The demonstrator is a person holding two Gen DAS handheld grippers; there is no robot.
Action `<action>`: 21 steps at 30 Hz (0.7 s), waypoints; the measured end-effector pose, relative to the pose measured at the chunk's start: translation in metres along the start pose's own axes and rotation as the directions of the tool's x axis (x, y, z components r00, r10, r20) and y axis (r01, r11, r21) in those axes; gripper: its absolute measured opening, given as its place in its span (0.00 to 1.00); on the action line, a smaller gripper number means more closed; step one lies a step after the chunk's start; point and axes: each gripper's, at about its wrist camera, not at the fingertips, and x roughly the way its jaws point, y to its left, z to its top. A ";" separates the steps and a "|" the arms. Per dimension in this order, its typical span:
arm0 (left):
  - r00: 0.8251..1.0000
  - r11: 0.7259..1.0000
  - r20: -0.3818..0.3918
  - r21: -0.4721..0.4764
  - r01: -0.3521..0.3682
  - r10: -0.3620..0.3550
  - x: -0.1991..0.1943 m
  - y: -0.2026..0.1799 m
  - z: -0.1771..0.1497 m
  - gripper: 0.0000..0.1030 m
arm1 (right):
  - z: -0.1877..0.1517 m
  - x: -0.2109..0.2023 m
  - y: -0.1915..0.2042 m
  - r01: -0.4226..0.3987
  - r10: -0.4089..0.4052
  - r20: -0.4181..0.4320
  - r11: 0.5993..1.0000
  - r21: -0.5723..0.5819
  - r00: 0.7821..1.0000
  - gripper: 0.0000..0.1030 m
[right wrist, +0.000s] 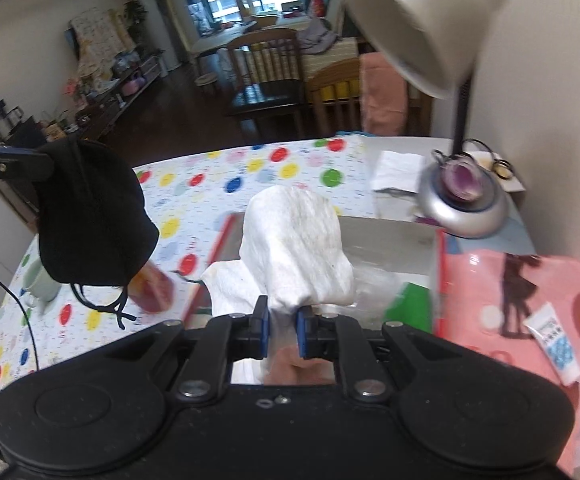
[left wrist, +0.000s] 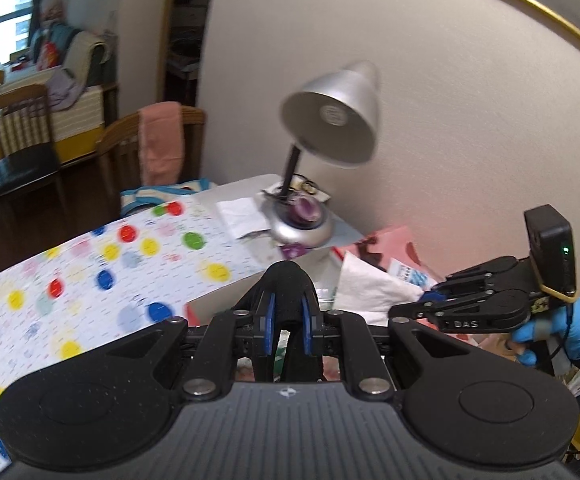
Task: Organize soft objects
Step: 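Carry the black hat with the left gripper while the right gripper carries the white cloth over the box, then lower the white cloth into the box with the right gripper while the left gripper lowers the black hat in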
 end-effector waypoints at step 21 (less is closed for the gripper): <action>0.983 1.000 -0.185 -0.014 0.000 -0.003 0.169 -0.046 0.003 0.13 | -0.027 0.060 -0.046 0.048 -0.057 -0.151 0.997 -0.060 0.987 0.12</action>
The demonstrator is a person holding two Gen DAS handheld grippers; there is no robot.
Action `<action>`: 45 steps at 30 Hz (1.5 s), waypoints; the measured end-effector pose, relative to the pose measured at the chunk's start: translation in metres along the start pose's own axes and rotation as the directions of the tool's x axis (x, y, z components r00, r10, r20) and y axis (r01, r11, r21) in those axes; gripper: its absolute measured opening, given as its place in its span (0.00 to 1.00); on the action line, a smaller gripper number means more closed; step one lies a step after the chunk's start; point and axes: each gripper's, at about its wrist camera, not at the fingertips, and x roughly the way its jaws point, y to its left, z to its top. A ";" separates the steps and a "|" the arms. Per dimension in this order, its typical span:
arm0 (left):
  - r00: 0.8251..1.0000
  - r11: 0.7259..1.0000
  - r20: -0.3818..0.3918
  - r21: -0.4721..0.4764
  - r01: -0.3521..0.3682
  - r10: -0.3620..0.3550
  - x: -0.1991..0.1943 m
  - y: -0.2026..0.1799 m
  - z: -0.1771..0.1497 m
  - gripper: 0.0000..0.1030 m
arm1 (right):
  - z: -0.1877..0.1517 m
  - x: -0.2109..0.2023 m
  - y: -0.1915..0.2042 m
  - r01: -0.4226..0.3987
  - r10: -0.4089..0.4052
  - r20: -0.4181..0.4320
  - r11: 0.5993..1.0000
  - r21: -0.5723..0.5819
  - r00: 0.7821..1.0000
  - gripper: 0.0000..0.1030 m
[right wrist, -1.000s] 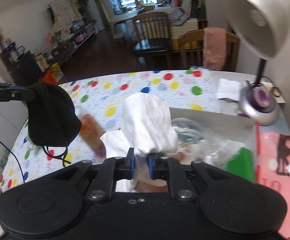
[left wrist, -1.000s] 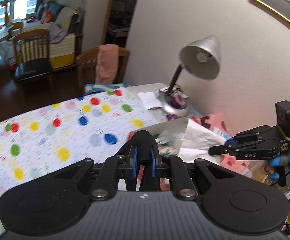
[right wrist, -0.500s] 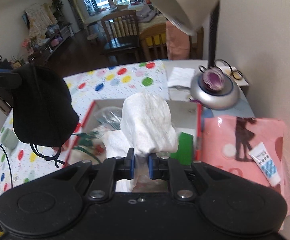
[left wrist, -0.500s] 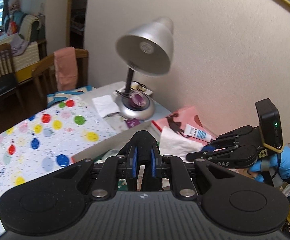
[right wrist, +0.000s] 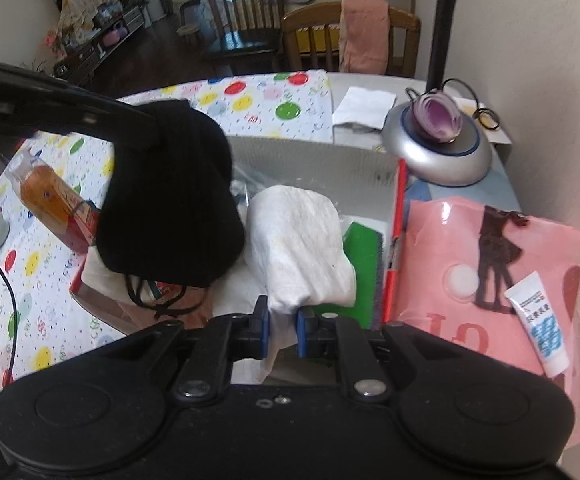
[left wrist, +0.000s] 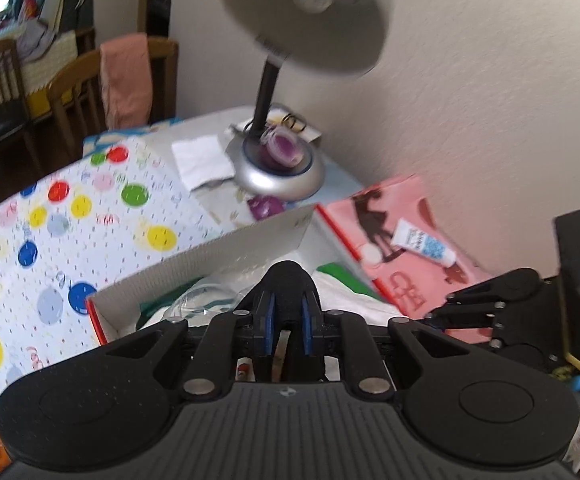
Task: Organize soft objects
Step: 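Lower the white cloth into the box with the right gripper while the left gripper lowers the black hat in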
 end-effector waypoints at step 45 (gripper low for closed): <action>0.988 0.988 0.022 0.002 -0.152 0.152 0.034 0.023 -0.044 0.15 | -0.001 0.003 0.020 0.006 -0.006 0.023 1.000 0.016 1.000 0.63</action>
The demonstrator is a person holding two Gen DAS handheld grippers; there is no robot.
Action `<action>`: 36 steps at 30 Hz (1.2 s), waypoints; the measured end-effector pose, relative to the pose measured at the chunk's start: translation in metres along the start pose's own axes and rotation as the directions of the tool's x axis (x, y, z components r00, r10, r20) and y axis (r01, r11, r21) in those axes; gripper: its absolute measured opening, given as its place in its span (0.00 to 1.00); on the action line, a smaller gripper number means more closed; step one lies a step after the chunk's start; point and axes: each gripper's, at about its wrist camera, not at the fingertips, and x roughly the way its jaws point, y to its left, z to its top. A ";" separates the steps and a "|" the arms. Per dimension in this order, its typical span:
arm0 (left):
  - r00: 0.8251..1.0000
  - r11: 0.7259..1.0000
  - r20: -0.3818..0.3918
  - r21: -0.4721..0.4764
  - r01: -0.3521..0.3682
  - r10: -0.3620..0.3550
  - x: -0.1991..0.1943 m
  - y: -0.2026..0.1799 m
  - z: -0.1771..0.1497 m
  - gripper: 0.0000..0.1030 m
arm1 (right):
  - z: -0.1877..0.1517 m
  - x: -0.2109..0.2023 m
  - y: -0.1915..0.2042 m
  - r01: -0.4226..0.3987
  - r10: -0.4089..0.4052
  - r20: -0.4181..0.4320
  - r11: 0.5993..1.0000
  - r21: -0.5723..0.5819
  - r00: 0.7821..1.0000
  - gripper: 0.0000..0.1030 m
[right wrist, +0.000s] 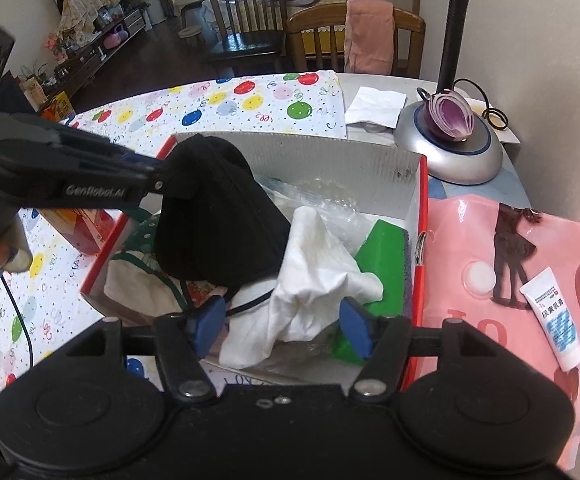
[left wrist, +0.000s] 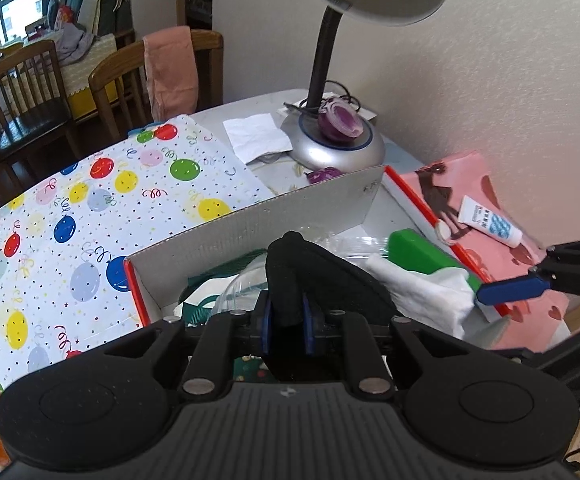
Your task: Organize soft objects
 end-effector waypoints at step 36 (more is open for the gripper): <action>0.950 0.998 0.312 0.061 -0.003 -0.016 -0.187 0.055 -0.125 0.82 | -0.054 -0.091 0.141 0.050 -0.093 0.475 0.993 0.103 0.875 1.00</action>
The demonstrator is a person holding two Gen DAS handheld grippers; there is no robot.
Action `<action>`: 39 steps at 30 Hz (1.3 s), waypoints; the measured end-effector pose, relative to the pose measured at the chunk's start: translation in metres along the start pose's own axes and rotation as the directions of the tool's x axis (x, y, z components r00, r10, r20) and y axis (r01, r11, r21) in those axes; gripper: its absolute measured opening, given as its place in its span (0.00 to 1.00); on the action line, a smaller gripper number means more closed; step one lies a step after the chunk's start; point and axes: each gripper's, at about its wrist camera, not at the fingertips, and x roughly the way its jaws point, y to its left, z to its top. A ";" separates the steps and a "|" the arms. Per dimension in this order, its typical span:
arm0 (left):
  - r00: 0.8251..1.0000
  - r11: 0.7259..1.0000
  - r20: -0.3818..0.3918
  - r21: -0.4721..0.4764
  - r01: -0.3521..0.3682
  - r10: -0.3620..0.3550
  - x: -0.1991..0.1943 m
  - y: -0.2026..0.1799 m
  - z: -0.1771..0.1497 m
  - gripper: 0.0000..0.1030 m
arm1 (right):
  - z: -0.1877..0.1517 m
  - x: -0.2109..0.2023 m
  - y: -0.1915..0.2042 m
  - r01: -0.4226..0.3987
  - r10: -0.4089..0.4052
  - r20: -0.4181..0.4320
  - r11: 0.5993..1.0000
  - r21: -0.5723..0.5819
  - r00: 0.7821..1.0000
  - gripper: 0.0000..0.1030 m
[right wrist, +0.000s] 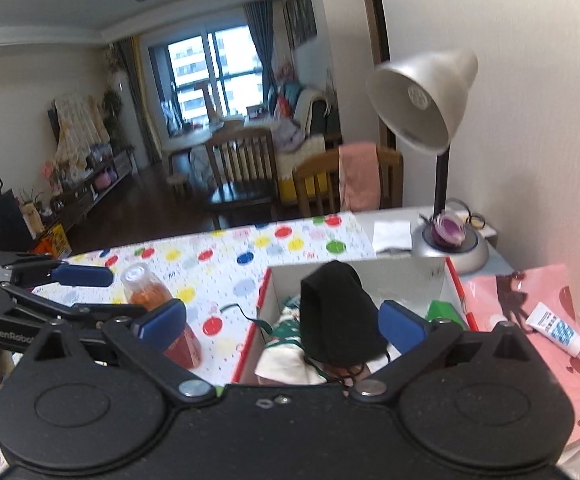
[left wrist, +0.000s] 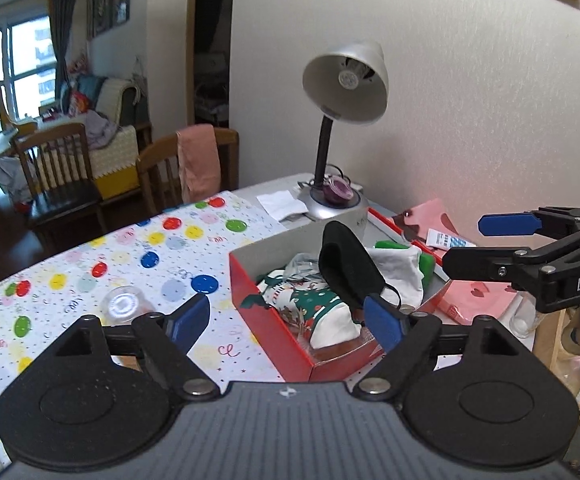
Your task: Organize soft objects
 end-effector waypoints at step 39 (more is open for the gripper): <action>0.965 0.979 0.196 -0.147 -0.144 0.171 -0.081 -0.011 -0.064 1.00 | -0.057 -0.039 0.059 0.064 -0.069 0.189 0.997 0.030 0.980 1.00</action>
